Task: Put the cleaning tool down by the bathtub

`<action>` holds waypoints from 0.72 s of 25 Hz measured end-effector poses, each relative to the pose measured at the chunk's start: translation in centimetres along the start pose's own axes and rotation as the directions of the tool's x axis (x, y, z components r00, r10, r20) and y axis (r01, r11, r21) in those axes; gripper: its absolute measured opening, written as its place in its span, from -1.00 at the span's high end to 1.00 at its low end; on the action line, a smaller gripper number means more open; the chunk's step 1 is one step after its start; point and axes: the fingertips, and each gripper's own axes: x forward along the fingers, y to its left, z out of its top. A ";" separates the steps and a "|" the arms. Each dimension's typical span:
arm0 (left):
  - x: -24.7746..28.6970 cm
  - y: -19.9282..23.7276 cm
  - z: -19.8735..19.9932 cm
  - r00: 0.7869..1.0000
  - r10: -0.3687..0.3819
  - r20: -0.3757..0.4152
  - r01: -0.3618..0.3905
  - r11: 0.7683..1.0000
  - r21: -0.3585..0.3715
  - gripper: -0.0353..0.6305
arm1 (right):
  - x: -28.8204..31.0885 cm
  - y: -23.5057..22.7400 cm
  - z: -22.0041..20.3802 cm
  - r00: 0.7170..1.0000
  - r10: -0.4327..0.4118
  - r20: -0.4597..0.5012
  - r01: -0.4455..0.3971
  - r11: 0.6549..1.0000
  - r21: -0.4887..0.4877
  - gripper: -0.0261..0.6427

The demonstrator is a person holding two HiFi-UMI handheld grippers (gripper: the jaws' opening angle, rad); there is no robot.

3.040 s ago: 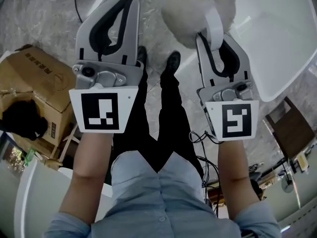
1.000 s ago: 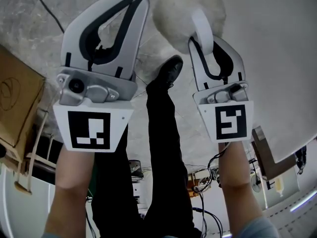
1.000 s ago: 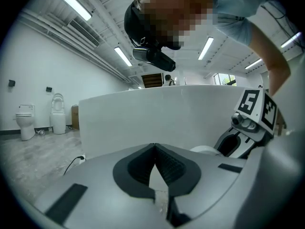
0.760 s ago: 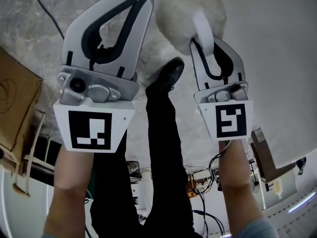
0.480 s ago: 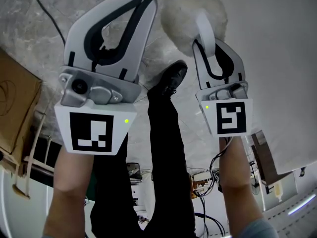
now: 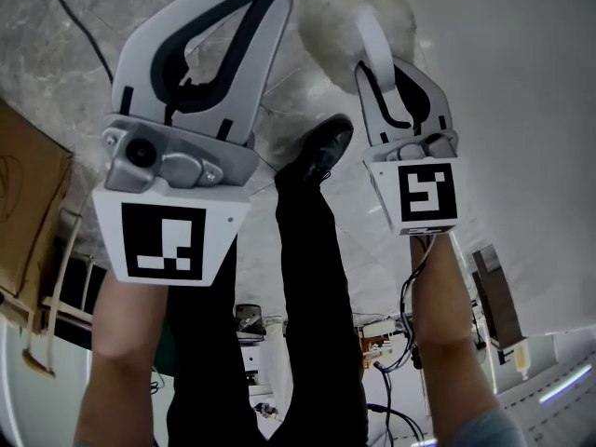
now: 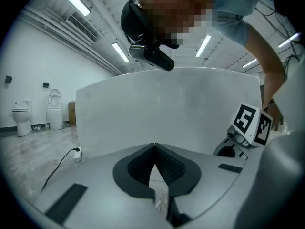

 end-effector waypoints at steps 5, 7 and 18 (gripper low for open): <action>0.6 -1.0 -1.4 1.000 -0.015 -0.021 0.015 1.000 -0.001 0.85 | 0.8 -0.3 -2.2 0.998 -0.001 -0.067 0.004 0.999 0.044 0.62; 0.8 -1.1 -1.6 0.999 -0.020 -0.026 0.020 1.000 0.007 0.85 | 1.2 -0.7 -2.7 0.997 -0.002 -0.075 0.006 0.999 0.047 0.62; 0.9 -1.2 -1.9 0.999 -0.020 -0.026 0.020 1.000 0.013 0.85 | 2.8 -0.5 -4.7 0.993 0.004 -0.118 0.002 0.998 0.057 0.62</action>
